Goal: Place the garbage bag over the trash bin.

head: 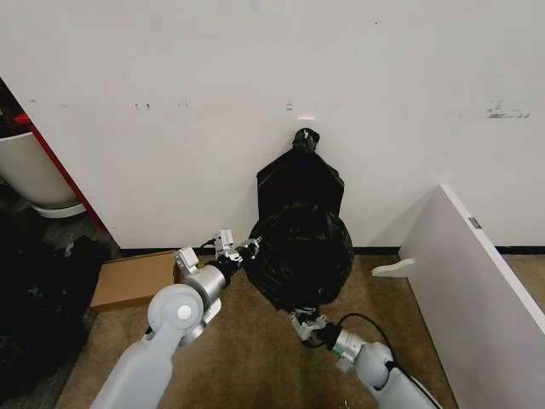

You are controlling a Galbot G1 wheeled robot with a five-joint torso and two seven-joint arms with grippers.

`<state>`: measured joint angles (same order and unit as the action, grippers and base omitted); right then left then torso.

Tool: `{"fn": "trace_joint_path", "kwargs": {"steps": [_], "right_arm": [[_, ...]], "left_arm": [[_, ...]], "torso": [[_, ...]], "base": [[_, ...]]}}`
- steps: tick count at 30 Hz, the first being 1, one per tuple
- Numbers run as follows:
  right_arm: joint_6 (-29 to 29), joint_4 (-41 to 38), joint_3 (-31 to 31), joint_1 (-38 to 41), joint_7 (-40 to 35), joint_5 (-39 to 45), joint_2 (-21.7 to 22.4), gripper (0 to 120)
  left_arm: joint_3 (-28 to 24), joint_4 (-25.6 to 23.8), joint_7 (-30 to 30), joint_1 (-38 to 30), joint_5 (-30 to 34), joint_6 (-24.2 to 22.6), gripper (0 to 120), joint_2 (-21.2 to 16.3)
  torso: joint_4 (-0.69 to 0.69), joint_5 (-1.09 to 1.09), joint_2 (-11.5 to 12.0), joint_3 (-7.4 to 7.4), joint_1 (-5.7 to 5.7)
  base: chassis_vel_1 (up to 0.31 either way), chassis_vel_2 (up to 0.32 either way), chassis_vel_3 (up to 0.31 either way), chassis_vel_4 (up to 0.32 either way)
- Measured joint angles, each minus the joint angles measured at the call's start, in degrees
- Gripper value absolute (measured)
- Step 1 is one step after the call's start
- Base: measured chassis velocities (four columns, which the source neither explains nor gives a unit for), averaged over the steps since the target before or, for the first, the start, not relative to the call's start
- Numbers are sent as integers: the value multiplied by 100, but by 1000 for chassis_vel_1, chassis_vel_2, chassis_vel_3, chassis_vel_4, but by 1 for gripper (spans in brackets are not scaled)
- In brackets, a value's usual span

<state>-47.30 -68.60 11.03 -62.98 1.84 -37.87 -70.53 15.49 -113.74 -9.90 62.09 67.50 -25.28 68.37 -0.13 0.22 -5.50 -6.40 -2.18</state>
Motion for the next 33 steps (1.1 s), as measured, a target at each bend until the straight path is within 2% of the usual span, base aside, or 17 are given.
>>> {"fn": "trace_joint_path", "kwargs": {"steps": [6,8,12,13,17,19,20,22,27,28,30,32,33], "right_arm": [[10,-270,-288,-165,-87,774,223,2],[11,-484,-415,-268,45,1286,359,10],[13,-780,-445,-432,1075,2570,609,23],[13,-780,-445,-432,1075,2570,609,23],[15,-1003,-71,-575,3620,5064,946,43],[15,-1108,42,-678,4375,5716,1110,51],[15,-1108,42,-678,4375,5716,1110,51],[15,-1330,78,-902,4846,6443,1334,60],[15,-1653,435,-1155,5396,7090,1510,81],[15,-1653,435,-1155,5396,7090,1510,81],[16,-1793,565,-1228,5503,7433,1563,89],[16,-2059,560,-1286,5198,7687,1580,96],[34,-2372,479,-1323,4674,7806,1574,99]], "left_arm": [[-31,124,116,-98,-144,93,3,-20],[-61,211,214,-136,-347,179,3,-50],[-94,331,317,-185,-575,300,3,-139],[-94,331,317,-185,-575,300,3,-139],[-101,451,412,-249,-722,427,3,-272],[-101,484,432,-269,-745,465,3,-300],[-101,484,432,-269,-745,465,3,-300],[-113,544,454,-287,-799,512,3,-307],[-212,695,470,-312,-933,577,3,-266],[-212,695,470,-312,-933,577,3,-266],[-279,788,515,-319,-1088,668,3,-263],[-350,830,551,-282,-1173,756,3,-281],[-443,848,597,-212,-1293,829,3,-304]], "torso": [[0,0,0,0,0],[0,0,0,0,0],[0,0,0,0,0],[0,0,0,0,0],[1,1,0,0,0],[1,-3,0,0,0],[1,-3,0,0,0],[-1,2,0,0,0],[0,0,0,0,0],[0,0,0,0,0],[0,0,0,0,0],[-1,0,0,0,0],[1,-1,0,0,0]], "base": [[0,0,0,0],[0,0,0,0],[0,0,0,0],[0,0,0,0],[0,0,0,0],[0,0,0,0],[0,0,0,0],[0,0,0,0],[0,0,0,0],[0,0,0,0],[0,0,0,0],[0,0,0,0],[0,0,0,0]]}}
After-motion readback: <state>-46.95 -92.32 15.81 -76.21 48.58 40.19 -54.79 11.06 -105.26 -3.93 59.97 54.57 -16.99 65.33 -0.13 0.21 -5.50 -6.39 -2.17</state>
